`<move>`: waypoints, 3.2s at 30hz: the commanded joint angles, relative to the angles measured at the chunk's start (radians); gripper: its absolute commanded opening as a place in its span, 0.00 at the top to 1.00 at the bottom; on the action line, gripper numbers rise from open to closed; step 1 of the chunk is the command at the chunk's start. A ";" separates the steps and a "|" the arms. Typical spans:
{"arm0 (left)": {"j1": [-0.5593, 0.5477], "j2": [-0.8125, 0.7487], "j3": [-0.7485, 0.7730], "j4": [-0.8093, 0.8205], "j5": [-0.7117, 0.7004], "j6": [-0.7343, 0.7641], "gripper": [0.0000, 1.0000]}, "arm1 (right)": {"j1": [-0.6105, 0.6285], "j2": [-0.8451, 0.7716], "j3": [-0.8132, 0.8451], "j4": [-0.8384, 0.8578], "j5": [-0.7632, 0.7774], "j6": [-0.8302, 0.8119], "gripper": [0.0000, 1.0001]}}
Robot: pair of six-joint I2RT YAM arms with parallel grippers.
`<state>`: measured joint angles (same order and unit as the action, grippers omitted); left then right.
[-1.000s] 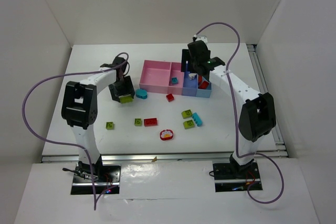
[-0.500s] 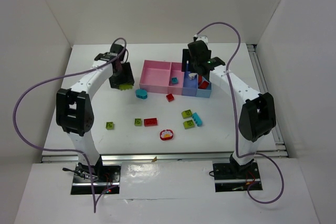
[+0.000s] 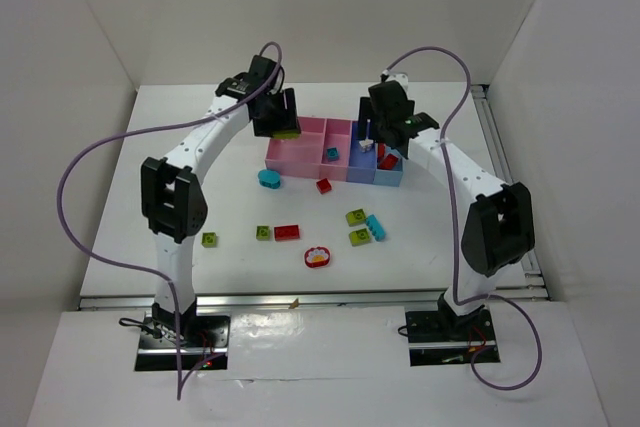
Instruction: Sort the legos into containers by color
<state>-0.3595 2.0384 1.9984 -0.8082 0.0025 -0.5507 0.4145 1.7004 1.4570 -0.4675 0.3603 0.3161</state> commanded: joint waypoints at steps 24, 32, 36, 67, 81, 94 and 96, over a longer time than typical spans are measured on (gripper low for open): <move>-0.016 0.048 0.082 -0.022 0.102 0.046 0.03 | 0.016 -0.301 -0.523 -0.112 -0.339 0.064 0.18; -0.016 -0.027 0.011 -0.042 0.056 0.057 0.04 | 0.017 -0.317 -0.612 -0.125 -0.412 0.063 0.26; -0.016 -0.038 0.000 -0.042 0.056 0.048 0.05 | 0.017 -0.263 -0.623 -0.096 -0.412 0.041 0.30; -0.016 -0.267 -0.529 0.032 -0.085 0.028 0.07 | 0.035 -0.127 -0.091 -0.066 -0.244 0.032 0.60; -0.007 -0.172 -0.572 0.179 -0.019 0.086 0.04 | 0.046 0.238 0.258 -0.042 -0.273 0.041 0.60; 0.031 -0.113 -0.581 0.236 -0.015 0.077 0.04 | 0.046 0.326 0.348 -0.062 -0.270 0.041 0.18; 0.042 -0.113 -0.572 0.245 -0.015 0.077 0.03 | 0.046 0.312 0.348 -0.071 -0.254 0.041 0.14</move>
<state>-0.3374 1.9163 1.4181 -0.5957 -0.0025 -0.4740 0.4515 2.0239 1.7477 -0.5365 0.0917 0.3550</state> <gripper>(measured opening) 0.969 0.845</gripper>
